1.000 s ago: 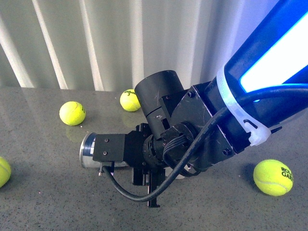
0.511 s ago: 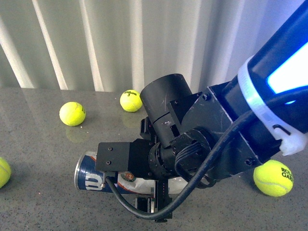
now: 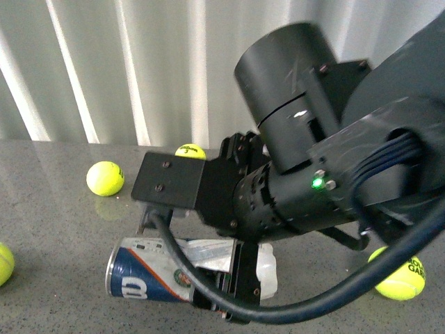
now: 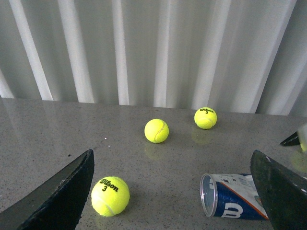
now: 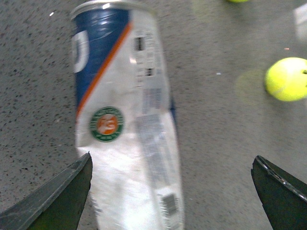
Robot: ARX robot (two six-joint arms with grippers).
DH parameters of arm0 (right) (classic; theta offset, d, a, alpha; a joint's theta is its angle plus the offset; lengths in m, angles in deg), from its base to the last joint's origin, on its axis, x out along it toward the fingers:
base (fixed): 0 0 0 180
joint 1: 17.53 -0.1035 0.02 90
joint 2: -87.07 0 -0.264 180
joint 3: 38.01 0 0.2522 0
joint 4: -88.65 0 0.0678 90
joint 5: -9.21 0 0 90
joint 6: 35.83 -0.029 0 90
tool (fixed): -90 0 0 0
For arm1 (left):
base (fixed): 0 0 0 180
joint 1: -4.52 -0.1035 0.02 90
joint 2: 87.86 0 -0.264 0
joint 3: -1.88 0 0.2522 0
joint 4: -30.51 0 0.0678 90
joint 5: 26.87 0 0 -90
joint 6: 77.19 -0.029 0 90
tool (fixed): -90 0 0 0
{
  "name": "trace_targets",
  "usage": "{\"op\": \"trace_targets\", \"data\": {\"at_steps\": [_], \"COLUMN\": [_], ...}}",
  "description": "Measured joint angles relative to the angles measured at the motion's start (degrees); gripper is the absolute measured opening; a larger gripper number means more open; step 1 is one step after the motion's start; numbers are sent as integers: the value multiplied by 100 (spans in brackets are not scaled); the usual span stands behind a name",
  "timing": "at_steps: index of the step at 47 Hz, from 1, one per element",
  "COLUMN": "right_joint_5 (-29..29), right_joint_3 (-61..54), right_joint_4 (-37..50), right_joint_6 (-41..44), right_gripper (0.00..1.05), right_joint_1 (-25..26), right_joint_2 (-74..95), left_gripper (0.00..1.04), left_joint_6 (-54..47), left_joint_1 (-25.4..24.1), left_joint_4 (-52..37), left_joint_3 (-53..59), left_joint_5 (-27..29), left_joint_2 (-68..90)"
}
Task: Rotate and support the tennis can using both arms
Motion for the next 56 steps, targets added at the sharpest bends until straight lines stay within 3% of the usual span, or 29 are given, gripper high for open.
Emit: {"op": "trace_targets", "data": {"at_steps": [9,19,31,37,48,55,56], "right_joint_5": [205,1296,1241,1058,1058,1060,1062], "right_joint_3": [-457,-1530,-2955,-3742,-4656,-4988,-5029], "right_joint_4": [846,2474,3235,4199,4249,4129,4103], "right_joint_6": [-796,-3032,-4382,-5021,-5182,-5189,-5200], "right_gripper": [98,98,98,71,25,3,3], "right_joint_1": [529,2011,3086,3128,3130,3130,3130], "right_joint_2": [-940,-2380,-3740,-3987,-4865,-5313,-5379], "left_gripper": [98,98,98,98,98,98,98], "left_joint_6": [0,0,0,0,0,0,0], "left_joint_1": [0,0,0,0,0,0,0], "left_joint_4": [0,0,0,0,0,0,0], "left_joint_3": [0,0,0,0,0,0,0], "left_joint_5": [0,0,2,-2,0,0,0], "left_joint_2": [0,0,0,2,0,0,0]}}
